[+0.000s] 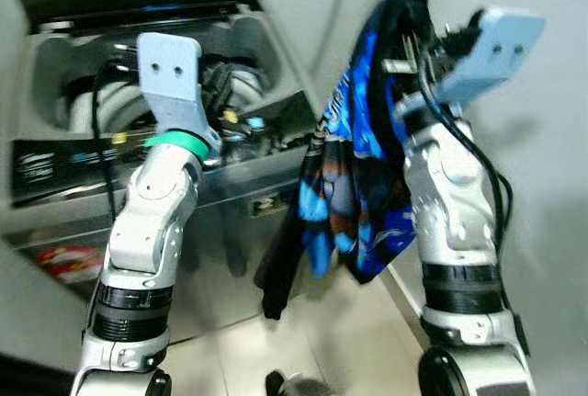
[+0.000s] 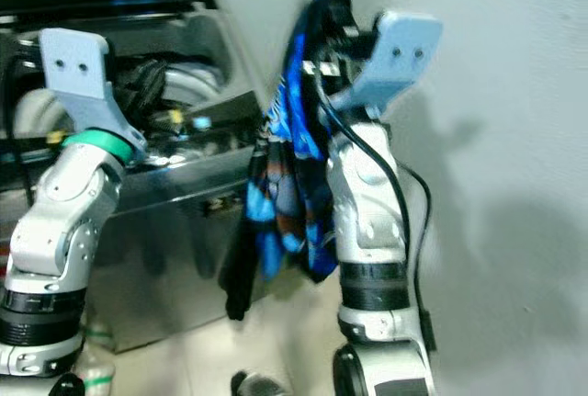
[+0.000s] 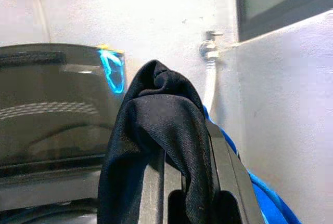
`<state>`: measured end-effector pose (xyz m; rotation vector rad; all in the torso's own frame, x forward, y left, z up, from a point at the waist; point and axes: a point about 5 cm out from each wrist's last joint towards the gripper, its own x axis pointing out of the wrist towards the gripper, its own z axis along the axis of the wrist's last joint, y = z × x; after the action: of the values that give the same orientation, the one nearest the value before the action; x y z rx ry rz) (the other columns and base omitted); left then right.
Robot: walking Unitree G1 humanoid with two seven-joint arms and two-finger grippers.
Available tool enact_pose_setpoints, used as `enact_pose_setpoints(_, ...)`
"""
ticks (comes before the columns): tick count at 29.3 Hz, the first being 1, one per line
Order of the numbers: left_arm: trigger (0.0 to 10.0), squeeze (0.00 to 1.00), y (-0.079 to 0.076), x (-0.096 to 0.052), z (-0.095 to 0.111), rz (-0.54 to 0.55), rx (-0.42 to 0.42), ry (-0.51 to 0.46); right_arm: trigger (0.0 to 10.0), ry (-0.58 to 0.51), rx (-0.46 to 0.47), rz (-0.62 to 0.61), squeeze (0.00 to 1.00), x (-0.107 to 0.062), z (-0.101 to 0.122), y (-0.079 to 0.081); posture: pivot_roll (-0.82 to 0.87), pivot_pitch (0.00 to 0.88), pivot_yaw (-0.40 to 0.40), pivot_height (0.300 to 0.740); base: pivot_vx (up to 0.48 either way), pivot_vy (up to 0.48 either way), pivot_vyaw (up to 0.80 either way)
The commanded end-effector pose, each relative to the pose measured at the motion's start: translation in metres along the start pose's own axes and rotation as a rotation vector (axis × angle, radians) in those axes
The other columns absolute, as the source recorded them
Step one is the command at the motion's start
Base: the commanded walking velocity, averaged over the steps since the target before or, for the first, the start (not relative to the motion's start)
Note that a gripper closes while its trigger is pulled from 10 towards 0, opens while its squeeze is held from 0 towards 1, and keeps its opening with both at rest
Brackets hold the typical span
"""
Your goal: Clothes washing
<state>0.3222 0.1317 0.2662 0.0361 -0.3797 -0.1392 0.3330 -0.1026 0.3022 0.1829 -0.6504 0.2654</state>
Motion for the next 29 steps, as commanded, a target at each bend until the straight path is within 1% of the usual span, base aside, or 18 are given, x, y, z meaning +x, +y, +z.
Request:
enact_pose_setpoints(1,10.0,0.00,0.002,0.000,0.003,0.051,0.060,-0.043,10.0,-0.060,0.011,0.109,0.00,0.006,0.009,0.018,-0.01,0.000,0.013,0.740,0.469,0.000,0.00)
enact_pose_setpoints(8,10.0,0.00,-0.002,0.000,0.003,0.052,0.081,-0.048,10.0,-0.031,0.021,0.133,0.00,0.001,0.001,0.023,-0.01,0.000,0.012,0.740,0.470,0.000,0.00)
enact_pose_setpoints(19,10.0,0.00,-0.002,0.000,0.002,0.062,0.091,-0.056,10.0,-0.013,0.016,0.123,0.00,0.000,-0.003,0.018,-0.01,0.000,0.013,0.740,0.440,0.000,0.00)
enact_pose_setpoints(21,10.0,0.00,-0.002,0.000,0.002,0.062,0.092,-0.060,10.0,-0.009,0.016,0.120,0.00,0.000,-0.004,0.018,-0.01,0.000,0.012,0.740,0.277,0.000,0.00)
enact_pose_setpoints(29,10.0,0.00,-0.004,-0.001,0.002,0.051,0.094,-0.059,10.0,-0.005,0.016,0.119,0.00,-0.001,-0.006,0.018,0.00,0.000,0.012,0.740,0.000,0.000,0.00)
